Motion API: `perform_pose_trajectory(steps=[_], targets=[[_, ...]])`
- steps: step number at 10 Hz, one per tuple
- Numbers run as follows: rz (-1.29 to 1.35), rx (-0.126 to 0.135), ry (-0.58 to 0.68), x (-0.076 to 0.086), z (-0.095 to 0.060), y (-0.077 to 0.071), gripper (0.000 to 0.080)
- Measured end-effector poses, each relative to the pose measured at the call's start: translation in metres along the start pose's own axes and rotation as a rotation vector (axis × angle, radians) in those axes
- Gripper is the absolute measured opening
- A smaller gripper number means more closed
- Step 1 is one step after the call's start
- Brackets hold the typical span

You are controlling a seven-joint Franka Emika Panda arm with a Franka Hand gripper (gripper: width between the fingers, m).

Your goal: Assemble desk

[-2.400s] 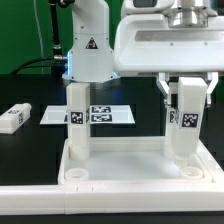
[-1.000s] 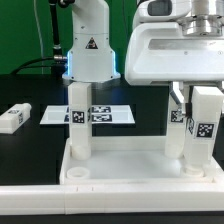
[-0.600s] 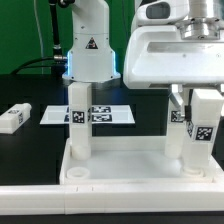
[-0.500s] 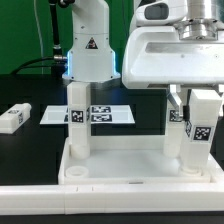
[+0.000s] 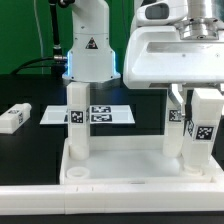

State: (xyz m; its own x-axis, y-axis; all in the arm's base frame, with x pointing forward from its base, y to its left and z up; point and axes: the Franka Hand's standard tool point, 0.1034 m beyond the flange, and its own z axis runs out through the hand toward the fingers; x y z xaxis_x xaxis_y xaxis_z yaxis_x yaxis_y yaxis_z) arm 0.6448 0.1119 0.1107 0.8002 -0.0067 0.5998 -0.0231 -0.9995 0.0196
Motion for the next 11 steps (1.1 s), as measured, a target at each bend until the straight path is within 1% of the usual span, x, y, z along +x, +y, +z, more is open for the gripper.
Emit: perform_pose_trajectory(steps=[4, 5, 6, 7, 8, 9, 11], targets=[[-0.004, 0.0, 0.018, 0.0015, -0.0006, 0.0016, 0.0299], [-0.005, 0.0, 0.018, 0.0015, -0.0006, 0.0015, 0.0484], [-0.006, 0.0, 0.018, 0.0015, -0.0006, 0.0016, 0.0615], [-0.006, 0.0, 0.018, 0.0015, -0.0007, 0.0015, 0.0615], [-0.007, 0.0, 0.018, 0.0015, -0.0007, 0.0016, 0.0639], [-0.008, 0.0, 0.018, 0.0015, -0.0007, 0.0016, 0.0646], [-0.01, 0.0, 0.018, 0.0015, -0.0006, 0.0015, 0.0646]])
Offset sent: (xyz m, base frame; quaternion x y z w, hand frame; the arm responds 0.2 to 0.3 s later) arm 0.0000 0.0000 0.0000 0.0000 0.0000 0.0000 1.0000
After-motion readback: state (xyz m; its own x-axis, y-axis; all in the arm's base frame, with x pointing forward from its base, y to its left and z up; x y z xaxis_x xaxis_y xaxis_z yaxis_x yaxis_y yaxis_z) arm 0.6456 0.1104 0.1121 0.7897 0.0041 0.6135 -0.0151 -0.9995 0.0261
